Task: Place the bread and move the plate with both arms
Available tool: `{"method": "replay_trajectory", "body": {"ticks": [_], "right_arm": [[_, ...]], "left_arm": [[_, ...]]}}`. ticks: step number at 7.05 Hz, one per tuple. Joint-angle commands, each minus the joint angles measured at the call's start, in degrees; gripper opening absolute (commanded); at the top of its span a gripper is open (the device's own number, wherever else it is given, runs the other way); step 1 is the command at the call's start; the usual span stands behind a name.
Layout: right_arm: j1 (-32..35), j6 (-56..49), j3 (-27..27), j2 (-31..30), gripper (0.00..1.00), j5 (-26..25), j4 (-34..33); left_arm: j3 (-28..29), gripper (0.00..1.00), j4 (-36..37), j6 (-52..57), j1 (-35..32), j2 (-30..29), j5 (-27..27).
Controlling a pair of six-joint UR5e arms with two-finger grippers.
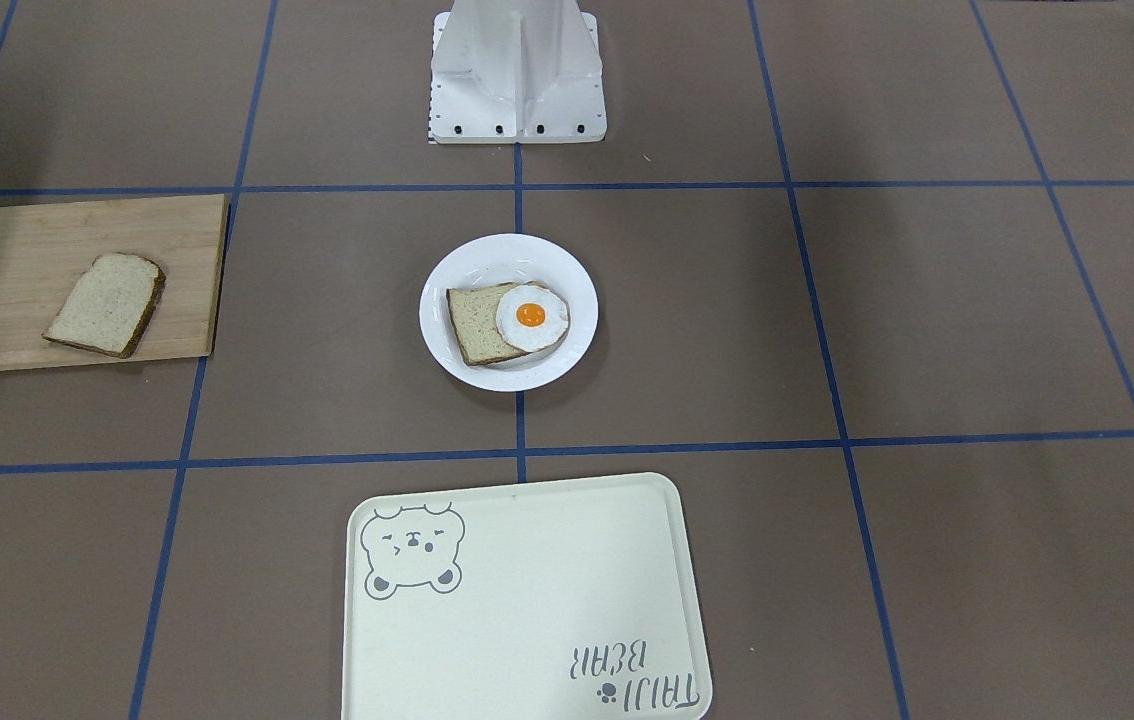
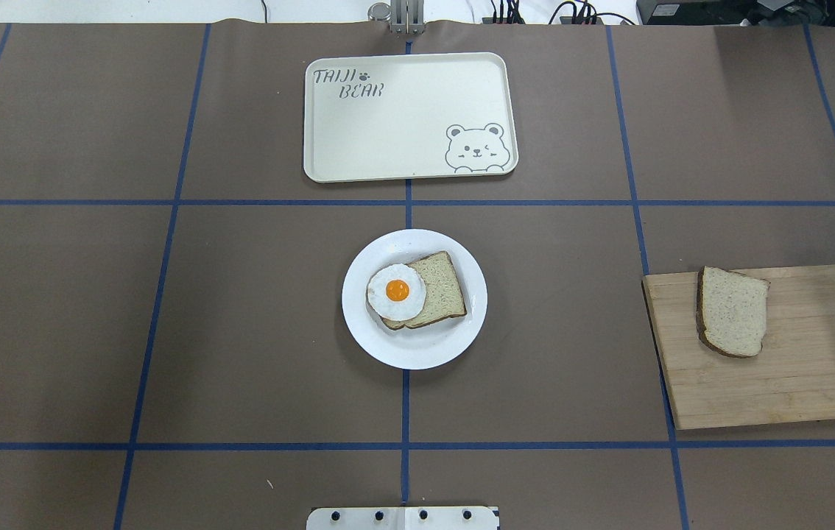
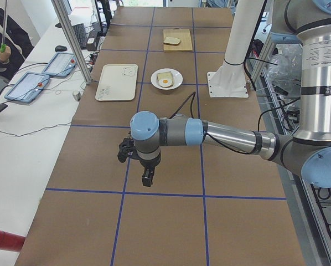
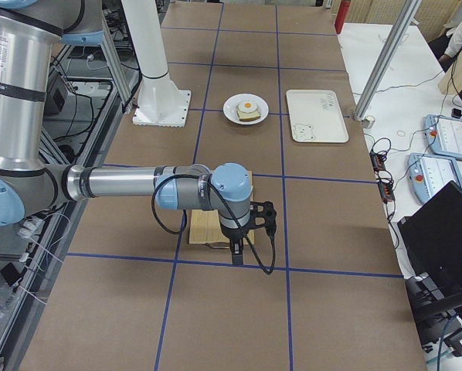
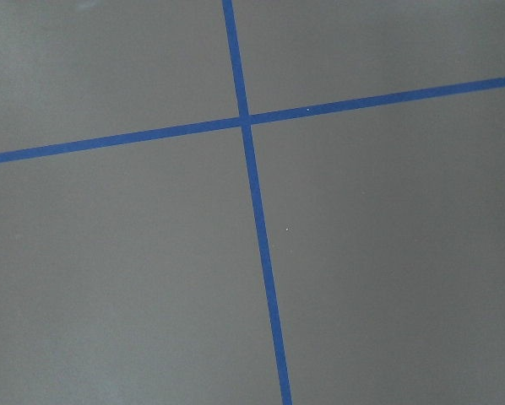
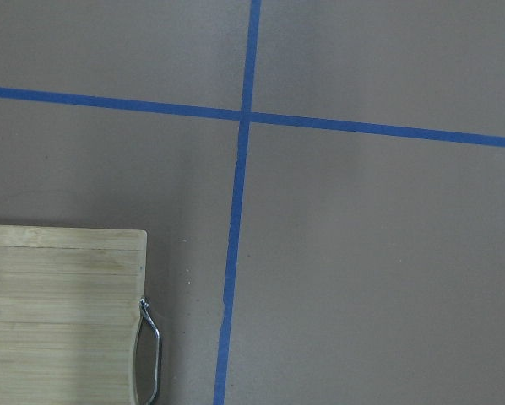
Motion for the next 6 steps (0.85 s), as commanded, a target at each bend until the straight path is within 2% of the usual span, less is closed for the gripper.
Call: {"method": "replay_trajectory", "body": {"ticks": [1, 3, 4, 5, 6], "right_arm": [[-0.52, -0.17, 0.07, -0.17, 1.00, -0.01, 0.03], [-0.70, 0.09, 0.86, 0.44, 1.00, 0.51, 0.65], [-0.79, 0.00, 3.30, 0.10, 1.00, 1.22, 2.04], [-0.87, 0.87, 3.15, -0.08, 1.00, 6.96, 7.10], [-1.22, 3.41, 2.45, 0.44, 1.00, 12.94, 9.85]], "left_arm": [[-0.65, 0.98, 0.01, -0.04, 0.00, 0.04, 0.05], [-2.22, 0.98, 0.01, -0.04, 0.00, -0.31, 0.49], [-2.58, 0.98, 0.09, -0.39, 0.00, -2.84, 0.58], [-2.50, 0.98, -0.52, -0.39, 0.00, -4.34, 0.32], [-1.71, 0.98, -5.48, -0.30, 0.00, -5.92, 0.05]]}}
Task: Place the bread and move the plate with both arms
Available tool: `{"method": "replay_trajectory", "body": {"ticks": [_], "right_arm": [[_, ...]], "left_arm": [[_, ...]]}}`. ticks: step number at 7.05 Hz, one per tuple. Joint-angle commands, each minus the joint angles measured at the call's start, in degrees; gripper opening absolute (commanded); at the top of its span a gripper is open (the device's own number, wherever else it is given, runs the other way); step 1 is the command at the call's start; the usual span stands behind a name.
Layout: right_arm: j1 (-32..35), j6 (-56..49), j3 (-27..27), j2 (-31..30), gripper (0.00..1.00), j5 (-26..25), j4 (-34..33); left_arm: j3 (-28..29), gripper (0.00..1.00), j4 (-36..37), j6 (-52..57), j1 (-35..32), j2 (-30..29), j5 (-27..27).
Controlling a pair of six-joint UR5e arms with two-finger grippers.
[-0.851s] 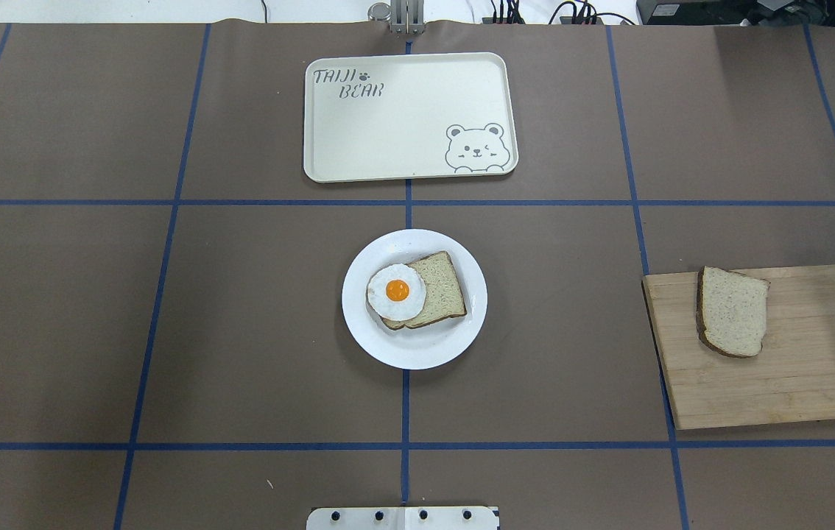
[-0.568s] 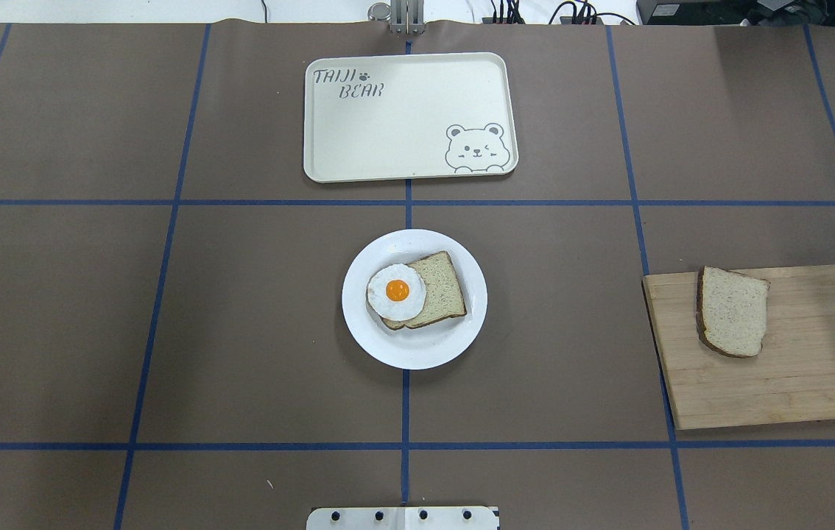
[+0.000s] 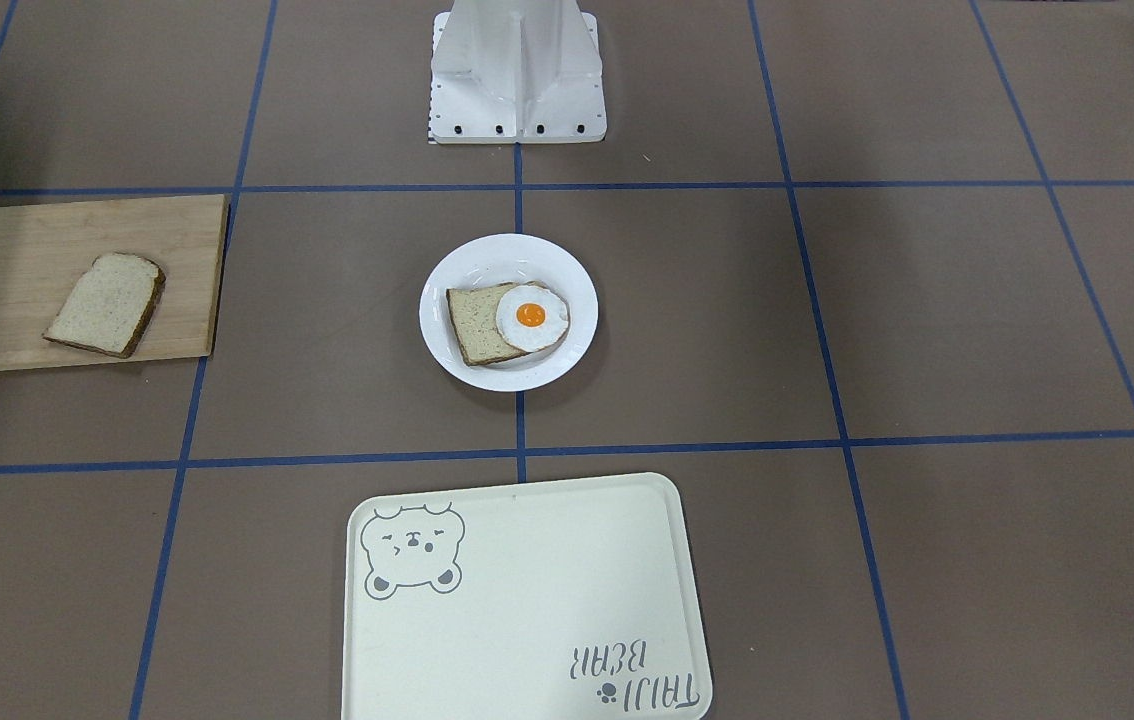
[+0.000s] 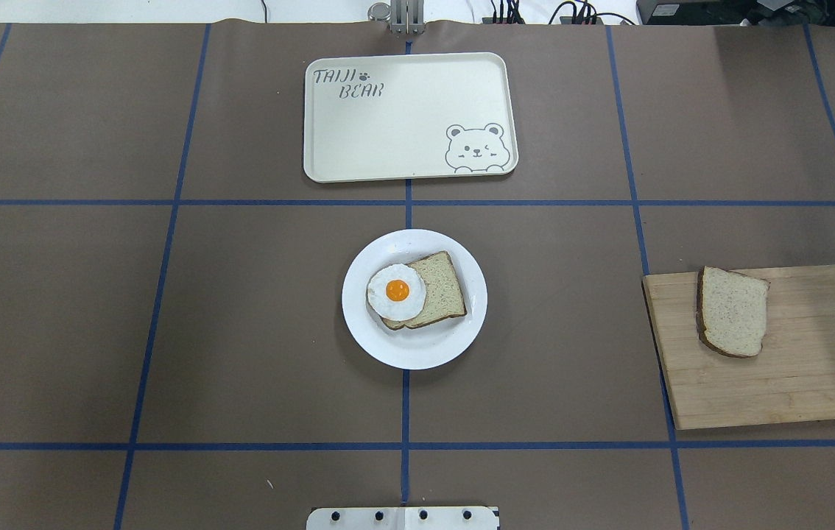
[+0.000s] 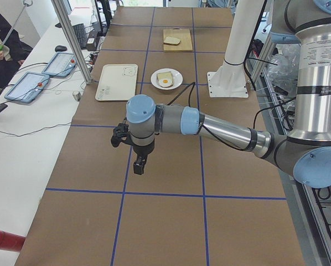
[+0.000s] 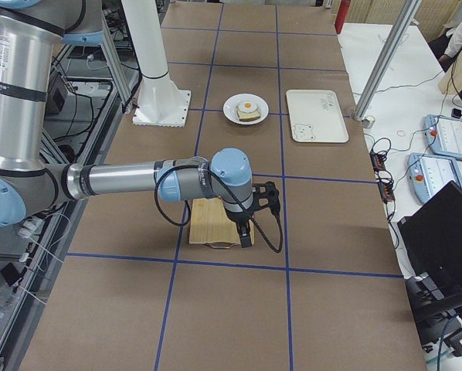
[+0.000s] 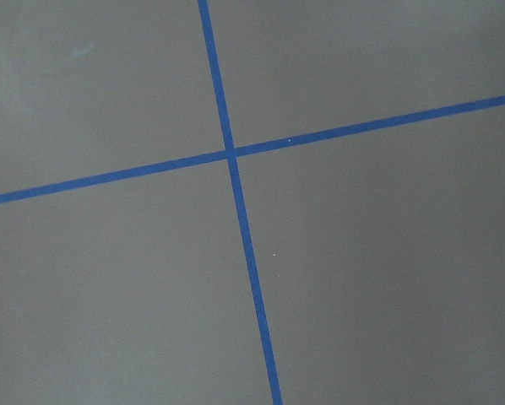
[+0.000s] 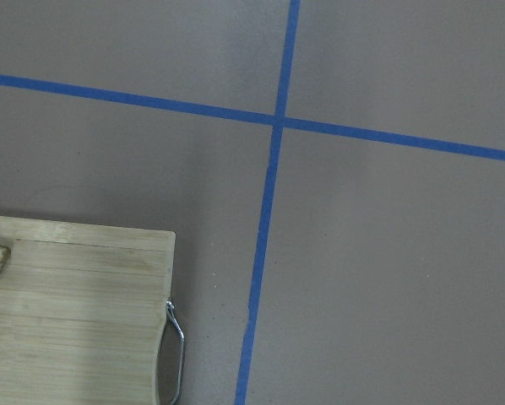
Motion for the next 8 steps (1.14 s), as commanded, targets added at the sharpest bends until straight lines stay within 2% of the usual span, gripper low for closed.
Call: {"method": "replay_trajectory", "body": {"ticks": [1, 2, 4, 6, 7, 8], "right_arm": [[-2.33, 7.51, -0.03, 0.31, 0.99, 11.05, 6.52], [-7.04, 18.96, -0.11, 0.31, 0.99, 6.57, 12.20], [-22.13, 47.92, -0.46, 0.13, 1.00, -8.35, 30.27], [-34.89, 67.32, -5.01, -0.05, 0.98, -21.88, 40.78], [-38.26, 71.42, -8.17, 0.31, 0.95, -26.04, 44.82], [-40.38, 75.81, -10.11, 0.22, 0.82, -27.83, 49.39]], "left_arm": [[3.07, 0.98, -13.58, -0.24, 0.26, -2.67, -0.19], [4.66, 0.98, -18.90, -0.07, 0.26, -1.46, -0.45], [4.50, 0.98, -20.09, 0.11, 0.26, -1.01, -0.45], [3.98, 0.98, -20.44, 0.19, 0.26, 0.04, -0.54], [4.15, 0.98, -22.27, 0.11, 0.18, 1.00, -0.54], [4.32, 0.98, -23.77, 0.02, 0.26, 1.62, -0.54]]}}
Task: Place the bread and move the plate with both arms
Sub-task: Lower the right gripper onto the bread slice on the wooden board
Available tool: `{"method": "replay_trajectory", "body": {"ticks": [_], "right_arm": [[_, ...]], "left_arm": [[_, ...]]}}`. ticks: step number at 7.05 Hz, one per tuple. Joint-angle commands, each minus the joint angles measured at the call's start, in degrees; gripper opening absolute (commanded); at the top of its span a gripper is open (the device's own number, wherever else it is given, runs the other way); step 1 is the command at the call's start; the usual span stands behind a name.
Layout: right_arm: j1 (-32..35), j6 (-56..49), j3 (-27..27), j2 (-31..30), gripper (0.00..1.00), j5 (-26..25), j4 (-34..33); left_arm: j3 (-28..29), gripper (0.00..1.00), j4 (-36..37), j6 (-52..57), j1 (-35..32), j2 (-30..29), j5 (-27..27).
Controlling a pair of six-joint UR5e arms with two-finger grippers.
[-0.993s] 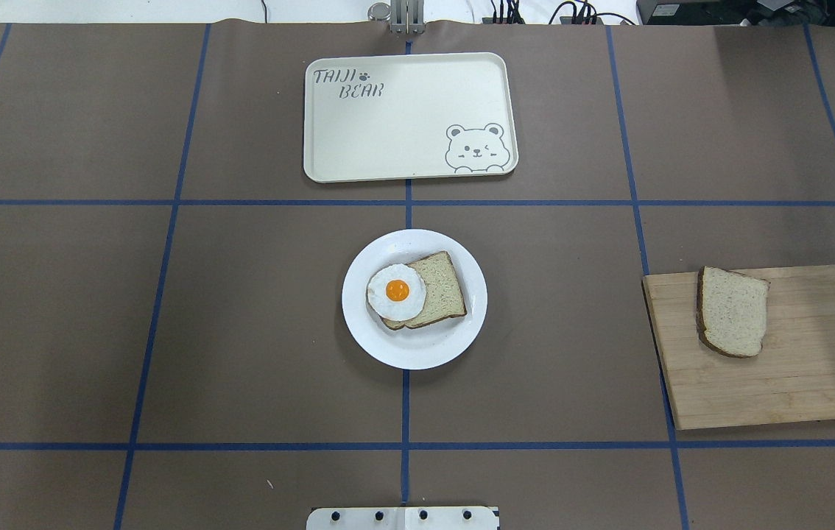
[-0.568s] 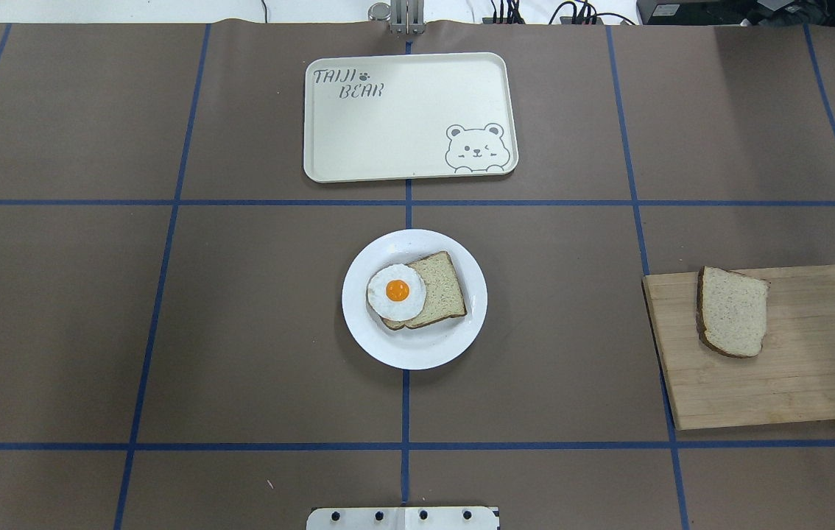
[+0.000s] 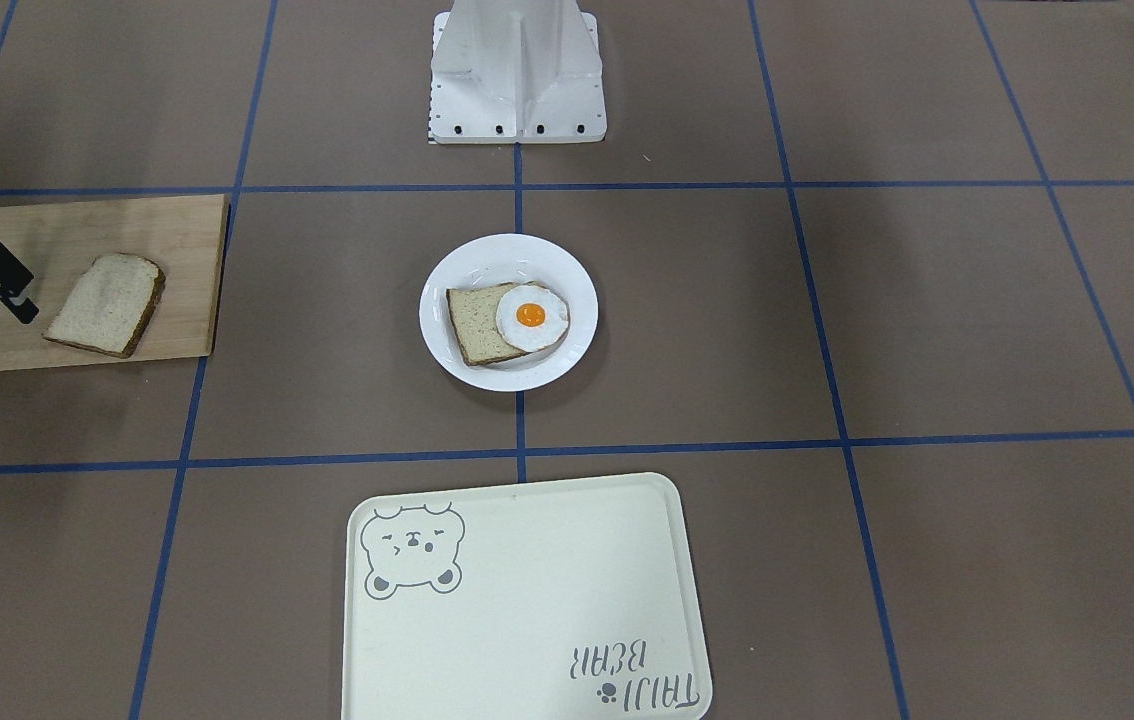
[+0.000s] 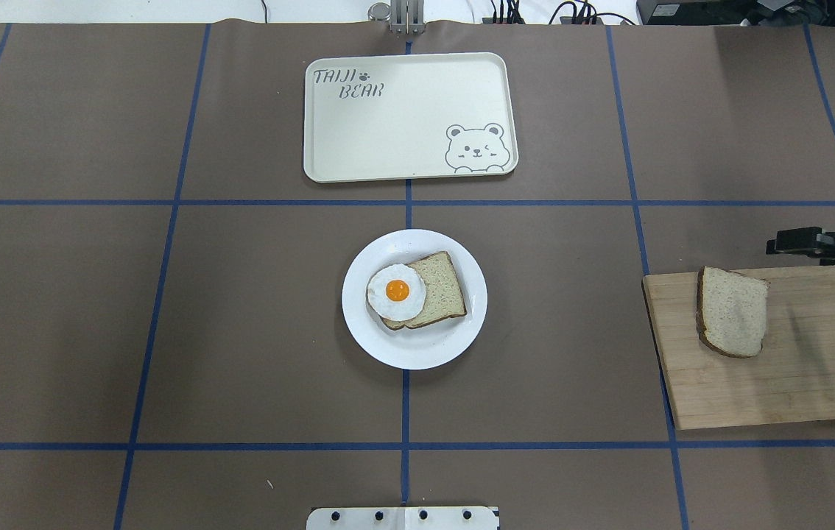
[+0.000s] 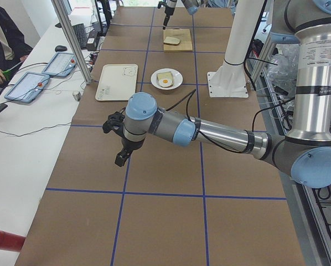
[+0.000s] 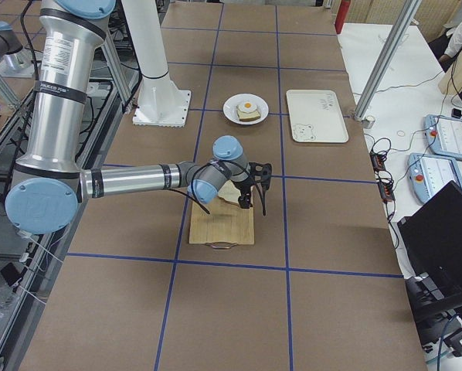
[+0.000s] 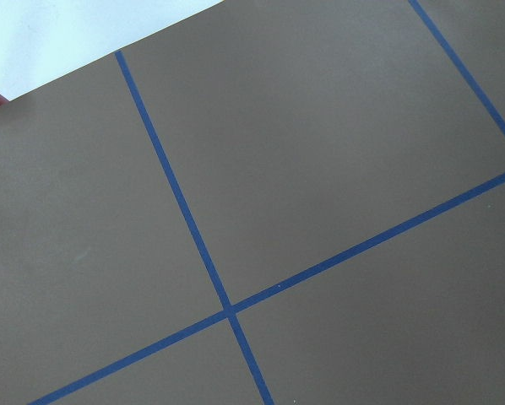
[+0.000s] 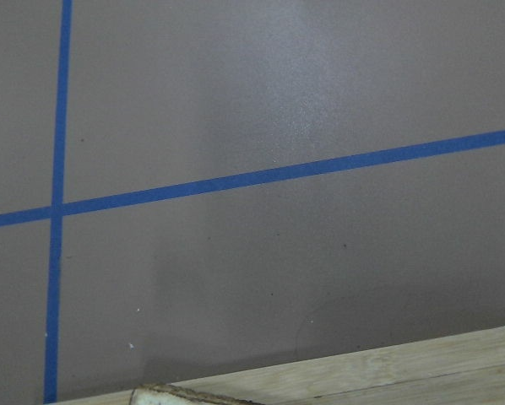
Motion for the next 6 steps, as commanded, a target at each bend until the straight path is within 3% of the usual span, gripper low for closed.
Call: {"method": "replay_trajectory", "body": {"ticks": [1, 6], "right_arm": [[-7.93, 8.66, -3.25, 0.06, 0.72, -8.49, 6.89], [-10.17, 7.63, -3.08, -2.22, 0.67, -10.90, 6.91]], "left_arm": [[0.05, 0.98, -2.27, -0.09, 0.03, 1.43, 0.00], [0.14, 0.98, -2.27, -0.09, -0.06, 1.43, 0.00]]}}
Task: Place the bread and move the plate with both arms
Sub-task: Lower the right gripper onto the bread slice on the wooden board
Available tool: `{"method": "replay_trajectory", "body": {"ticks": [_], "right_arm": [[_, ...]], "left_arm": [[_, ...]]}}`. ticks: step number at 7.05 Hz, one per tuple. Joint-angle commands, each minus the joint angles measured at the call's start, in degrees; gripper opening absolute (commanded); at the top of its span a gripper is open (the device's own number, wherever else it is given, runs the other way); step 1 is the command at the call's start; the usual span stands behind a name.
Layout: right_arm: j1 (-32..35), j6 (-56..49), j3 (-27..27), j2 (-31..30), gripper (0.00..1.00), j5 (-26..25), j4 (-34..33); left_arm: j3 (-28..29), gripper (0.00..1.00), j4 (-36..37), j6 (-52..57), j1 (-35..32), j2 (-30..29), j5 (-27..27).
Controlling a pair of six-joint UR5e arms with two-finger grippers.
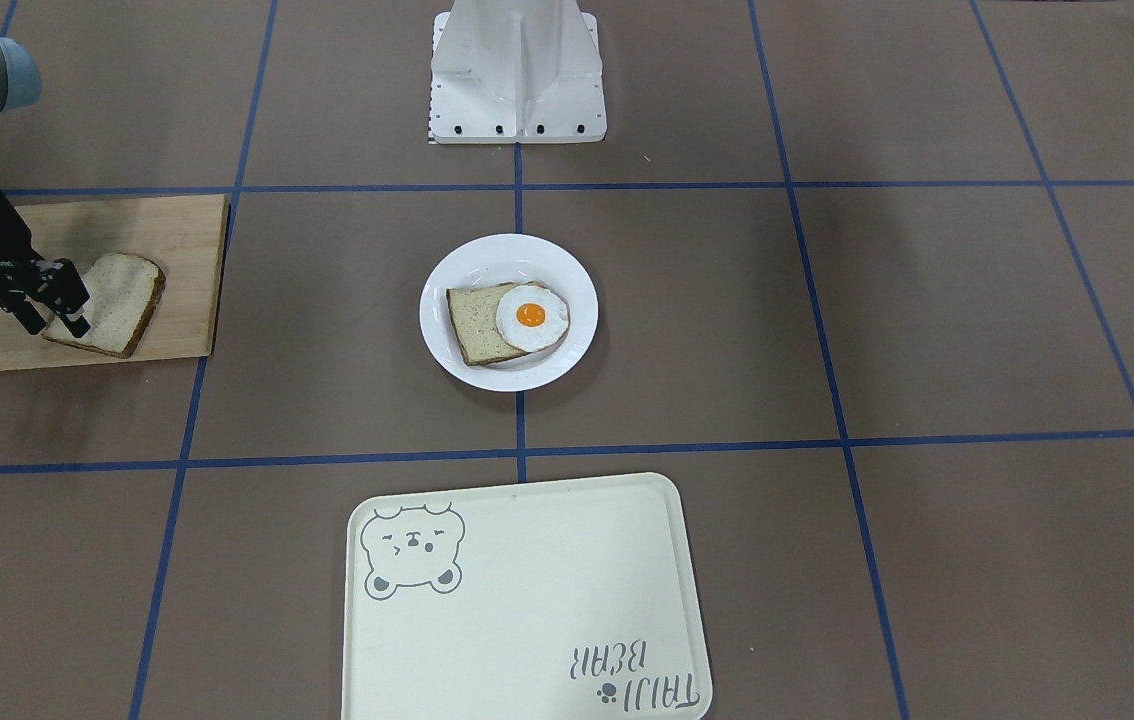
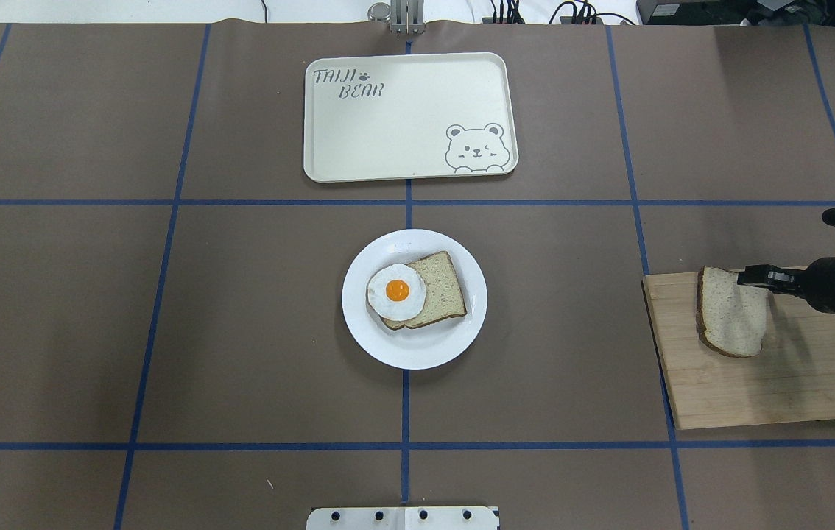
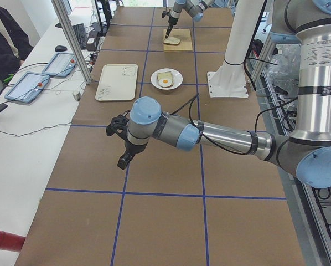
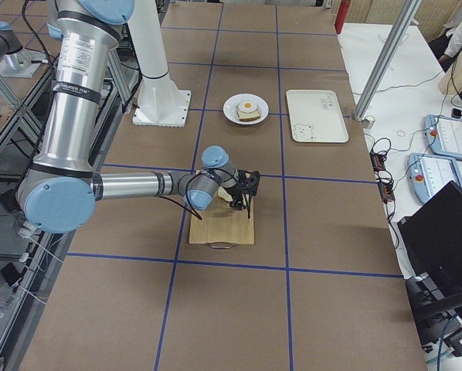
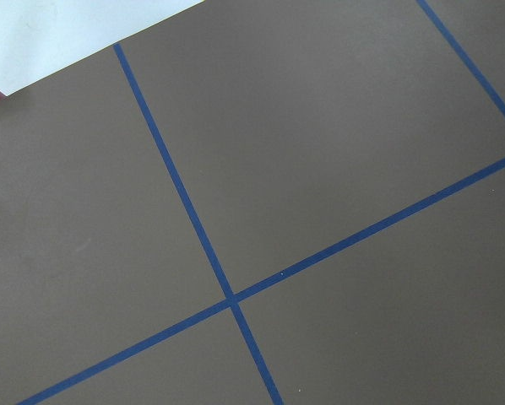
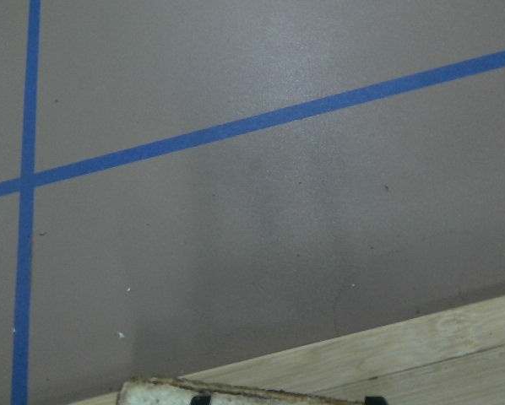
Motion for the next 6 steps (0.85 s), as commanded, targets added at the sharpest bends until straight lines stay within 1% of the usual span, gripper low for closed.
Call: {"method": "replay_trajectory", "body": {"ticks": [1, 2, 3, 4, 5, 6], "right_arm": [[-0.50, -0.18, 0.21, -0.50, 0.59, -0.71, 0.01], [-0.94, -0.18, 0.13, -0.50, 0.46, -0.89, -0.07], [-1.99, -0.18, 0.12, -0.50, 0.44, -1.85, -0.07], [-2.61, -0.18, 0.12, -0.50, 0.44, -2.20, -0.07], [-2.61, -0.18, 0.21, -0.50, 0.34, -2.21, -0.16], [-2.61, -0.18, 0.30, -0.59, 0.00, -2.21, -0.16]], "left_arm": [[0.03, 0.98, 0.00, 0.00, 0.01, 0.00, 0.00], [0.03, 0.98, 0.00, 0.00, 0.01, 0.00, 0.00], [0.11, 0.98, 0.00, 0.00, 0.01, 0.00, 0.00], [0.11, 0.98, 0.00, 0.00, 0.01, 0.00, 0.00], [0.20, 0.98, 0.00, 0.00, 0.01, 0.00, 0.00], [0.20, 0.98, 0.00, 0.00, 0.01, 0.00, 0.00]]}}
